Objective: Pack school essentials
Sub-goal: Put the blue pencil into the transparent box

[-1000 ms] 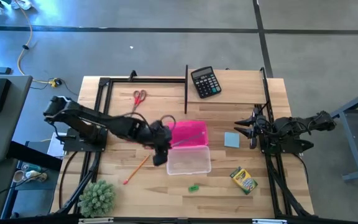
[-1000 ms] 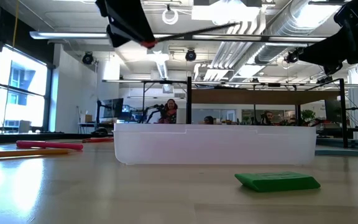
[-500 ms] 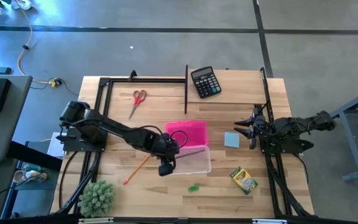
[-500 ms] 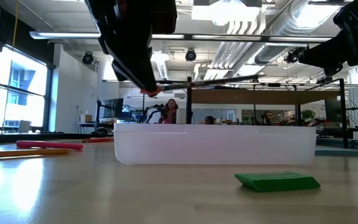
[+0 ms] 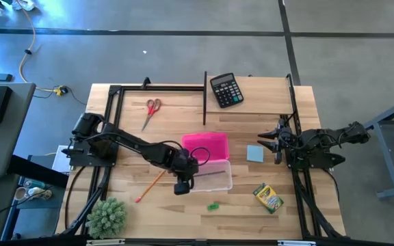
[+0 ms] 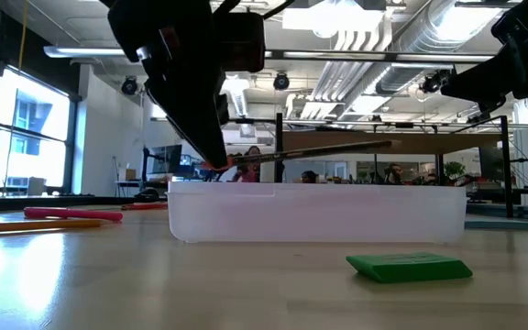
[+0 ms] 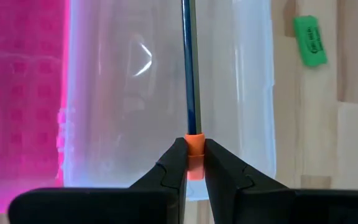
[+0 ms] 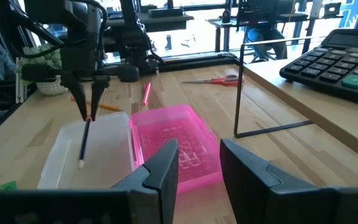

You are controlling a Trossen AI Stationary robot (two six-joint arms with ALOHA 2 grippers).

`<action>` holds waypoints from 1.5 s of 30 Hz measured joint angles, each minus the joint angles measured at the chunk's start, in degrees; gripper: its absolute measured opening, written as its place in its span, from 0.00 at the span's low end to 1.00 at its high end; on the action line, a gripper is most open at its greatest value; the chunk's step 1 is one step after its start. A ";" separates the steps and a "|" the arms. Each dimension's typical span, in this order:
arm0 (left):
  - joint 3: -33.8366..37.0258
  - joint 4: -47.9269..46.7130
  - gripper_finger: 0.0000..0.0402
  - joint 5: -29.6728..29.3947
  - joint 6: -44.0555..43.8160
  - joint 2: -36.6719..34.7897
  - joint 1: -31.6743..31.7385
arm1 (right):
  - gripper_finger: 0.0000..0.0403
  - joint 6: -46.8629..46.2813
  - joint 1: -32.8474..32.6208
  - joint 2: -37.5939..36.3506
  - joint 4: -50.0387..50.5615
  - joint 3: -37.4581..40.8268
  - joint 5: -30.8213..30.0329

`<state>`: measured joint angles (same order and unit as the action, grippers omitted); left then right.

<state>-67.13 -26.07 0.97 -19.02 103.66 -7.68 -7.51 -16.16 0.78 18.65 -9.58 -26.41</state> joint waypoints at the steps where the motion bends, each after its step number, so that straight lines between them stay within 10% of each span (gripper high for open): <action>1: 0.00 -0.15 0.09 0.61 0.39 0.15 0.25 | 0.27 0.00 0.01 0.00 0.01 0.00 0.00; 45: 0.00 -3.62 0.09 6.97 6.26 0.15 5.12 | 0.27 0.00 0.00 0.02 0.03 0.00 0.00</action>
<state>-67.13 -29.69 7.94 -12.76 103.81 -2.57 -7.51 -16.16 0.80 18.68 -9.58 -26.41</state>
